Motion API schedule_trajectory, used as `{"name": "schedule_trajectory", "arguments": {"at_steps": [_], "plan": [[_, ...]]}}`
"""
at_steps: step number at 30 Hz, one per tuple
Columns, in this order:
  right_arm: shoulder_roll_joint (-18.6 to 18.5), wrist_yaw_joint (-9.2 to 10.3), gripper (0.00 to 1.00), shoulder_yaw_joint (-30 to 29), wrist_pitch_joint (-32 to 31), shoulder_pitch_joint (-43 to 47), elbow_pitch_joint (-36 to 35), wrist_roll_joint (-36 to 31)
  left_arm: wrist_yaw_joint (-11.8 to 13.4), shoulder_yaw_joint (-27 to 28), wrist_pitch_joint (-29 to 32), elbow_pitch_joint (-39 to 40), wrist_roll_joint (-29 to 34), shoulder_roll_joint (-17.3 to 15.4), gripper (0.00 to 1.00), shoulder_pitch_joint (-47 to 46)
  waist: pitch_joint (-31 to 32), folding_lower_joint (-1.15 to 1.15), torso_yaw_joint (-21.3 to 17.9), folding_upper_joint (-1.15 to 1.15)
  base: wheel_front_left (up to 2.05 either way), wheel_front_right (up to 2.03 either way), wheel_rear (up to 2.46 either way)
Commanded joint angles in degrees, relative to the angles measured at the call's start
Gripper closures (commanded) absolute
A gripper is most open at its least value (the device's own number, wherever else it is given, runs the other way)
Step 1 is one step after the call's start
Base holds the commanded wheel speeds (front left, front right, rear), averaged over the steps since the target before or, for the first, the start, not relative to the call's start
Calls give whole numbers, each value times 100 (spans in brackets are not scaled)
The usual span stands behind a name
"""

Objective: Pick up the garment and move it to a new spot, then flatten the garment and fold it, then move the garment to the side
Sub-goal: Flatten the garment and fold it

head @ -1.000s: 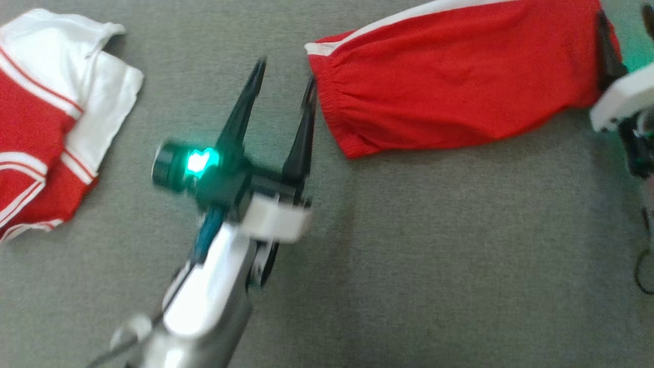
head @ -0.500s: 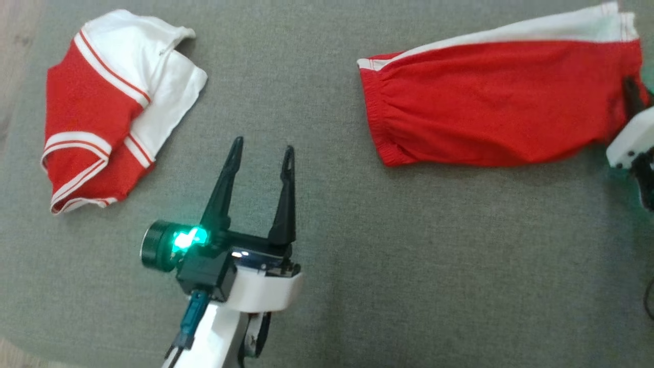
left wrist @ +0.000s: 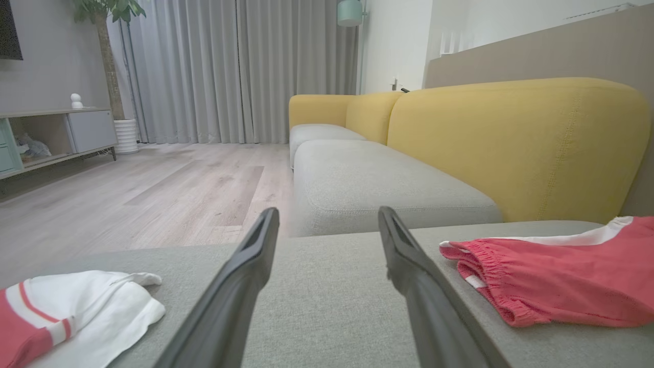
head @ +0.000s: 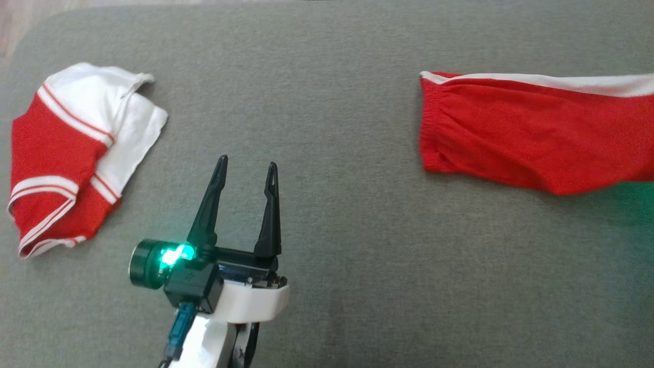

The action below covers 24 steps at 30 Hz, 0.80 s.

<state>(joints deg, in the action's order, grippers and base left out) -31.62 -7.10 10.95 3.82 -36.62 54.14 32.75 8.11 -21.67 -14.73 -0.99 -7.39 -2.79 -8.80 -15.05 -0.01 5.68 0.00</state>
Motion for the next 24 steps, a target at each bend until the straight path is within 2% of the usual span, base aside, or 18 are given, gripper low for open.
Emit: {"name": "schedule_trajectory", "arguments": {"at_steps": [1, 4, 10, 11, 16, 17, 18, 21, 24], "plan": [[-74, -39, 100, 129, 111, -83, -331, -69, -28, 226, -27, 176, 57, -11, 0, -6, 82, 1, -117, 0, 0, 0, 0], [71, -39, 100, 284, 166, -242, -857, -163, -69, 204, -27, 133, 93, -10, 0, 7, 130, 1, -178, 0, 0, 0, 0], [749, -39, 100, 805, -105, -353, -2186, -354, -69, 126, -27, 86, 70, -10, 0, 42, 226, 1, -176, 0, 0, 0, 0], [749, -39, 100, 805, -105, -353, -2186, -354, -69, 126, -27, 86, 70, -10, 0, 42, 226, 1, -176, 0, 0, 0, 0], [1626, -39, 100, 1473, -470, -148, -2804, -442, -76, 71, -27, 48, 8, -10, 0, 71, 262, 1, -58, 0, 0, 0, 0], [1811, -39, 43, 1604, -534, -53, -2811, -419, -76, 48, -27, 31, -16, -10, 0, 72, 280, 1, -21, 0, 0, 0, 0], [1958, -39, 0, 1738, -593, 47, -2811, -391, -68, 24, -27, 20, -44, -10, 0, 70, 292, 1, 17, 0, 0, 0, 0], [2114, -39, 0, 1892, -480, 283, -2860, -464, -3, -21, -27, 29, -113, -10, 0, 79, 359, 1, 96, 0, 0, 0, 0], [2026, -39, 0, 1618, -84, 489, -2951, -694, 65, 32, -27, 41, -125, -10, 0, 166, 491, 1, 76, 0, 0, 0, 0]]}}
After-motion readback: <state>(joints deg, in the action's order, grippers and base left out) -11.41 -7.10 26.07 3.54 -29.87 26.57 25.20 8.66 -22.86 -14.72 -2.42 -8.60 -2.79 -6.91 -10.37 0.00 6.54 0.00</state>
